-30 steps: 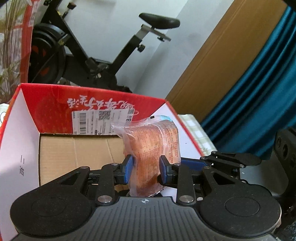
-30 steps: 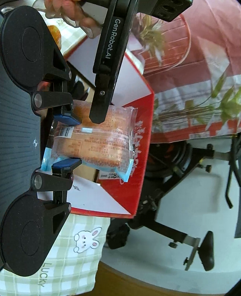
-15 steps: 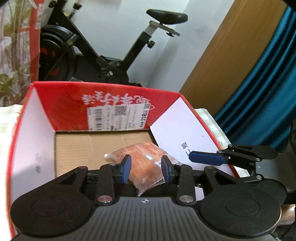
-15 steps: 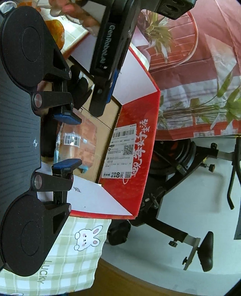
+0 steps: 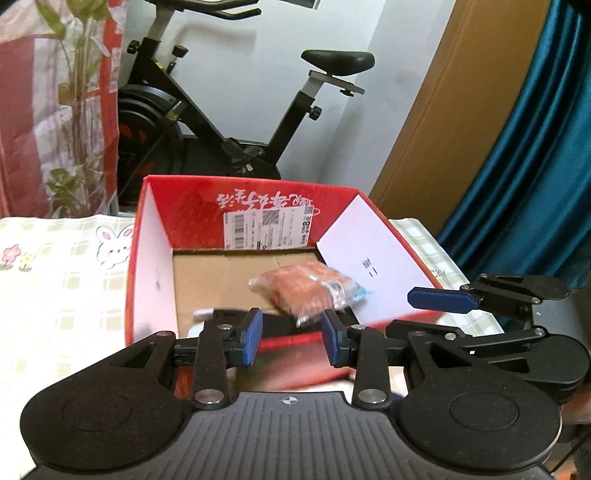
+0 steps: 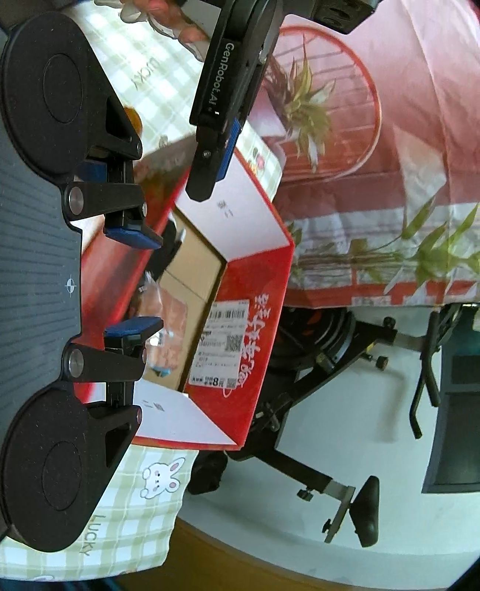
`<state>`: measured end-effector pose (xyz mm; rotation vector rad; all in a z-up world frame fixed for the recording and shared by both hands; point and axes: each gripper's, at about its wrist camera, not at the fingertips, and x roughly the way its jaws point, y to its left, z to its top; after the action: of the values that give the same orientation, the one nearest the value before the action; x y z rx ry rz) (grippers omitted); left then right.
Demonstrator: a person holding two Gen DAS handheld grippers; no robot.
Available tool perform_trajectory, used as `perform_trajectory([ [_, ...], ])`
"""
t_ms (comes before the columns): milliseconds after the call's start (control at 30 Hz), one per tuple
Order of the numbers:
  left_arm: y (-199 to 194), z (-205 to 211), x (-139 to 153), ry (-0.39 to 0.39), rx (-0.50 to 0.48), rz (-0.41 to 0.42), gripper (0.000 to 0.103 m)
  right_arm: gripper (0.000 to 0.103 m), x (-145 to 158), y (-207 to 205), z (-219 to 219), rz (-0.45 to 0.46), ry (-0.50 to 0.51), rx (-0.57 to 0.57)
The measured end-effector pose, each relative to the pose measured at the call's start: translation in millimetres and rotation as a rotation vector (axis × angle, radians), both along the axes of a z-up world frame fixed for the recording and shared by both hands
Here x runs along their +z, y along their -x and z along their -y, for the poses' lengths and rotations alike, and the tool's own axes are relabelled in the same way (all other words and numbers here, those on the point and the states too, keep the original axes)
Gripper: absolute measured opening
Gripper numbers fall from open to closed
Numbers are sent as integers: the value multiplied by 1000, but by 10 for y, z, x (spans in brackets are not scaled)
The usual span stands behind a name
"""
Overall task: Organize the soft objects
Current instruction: 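Grasp the blue-and-white bag with the right gripper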
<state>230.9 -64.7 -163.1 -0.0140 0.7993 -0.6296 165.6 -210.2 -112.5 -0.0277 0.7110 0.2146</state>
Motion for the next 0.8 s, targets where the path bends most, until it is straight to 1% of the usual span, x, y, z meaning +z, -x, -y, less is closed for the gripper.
perform_trajectory([
  [133, 216, -63, -28, -9, -3, 5, 37, 38, -40, 211, -68, -3, -22, 10],
  [300, 382, -116, -173, -24, -1, -25, 37, 38, -270, 378, -166, -47, -39, 5],
  [433, 449, -167, -344, -18, 8, -75, 37, 38, -468, 497, -225, -80, -57, -18],
  [567, 499, -181, -453, -38, 7, -89, 37, 38, -584, 621, -233, -95, -84, -35],
  [700, 490, -196, -539, -52, 32, -103, 37, 38, -662, 652, -159, -107, -82, -80],
  [733, 488, -192, -558, -54, 35, -107, 37, 38, -676, 658, -135, -110, -83, -93],
  [800, 495, -181, -600, -59, 35, -115, 38, 43, -706, 662, -83, -115, -86, -112],
])
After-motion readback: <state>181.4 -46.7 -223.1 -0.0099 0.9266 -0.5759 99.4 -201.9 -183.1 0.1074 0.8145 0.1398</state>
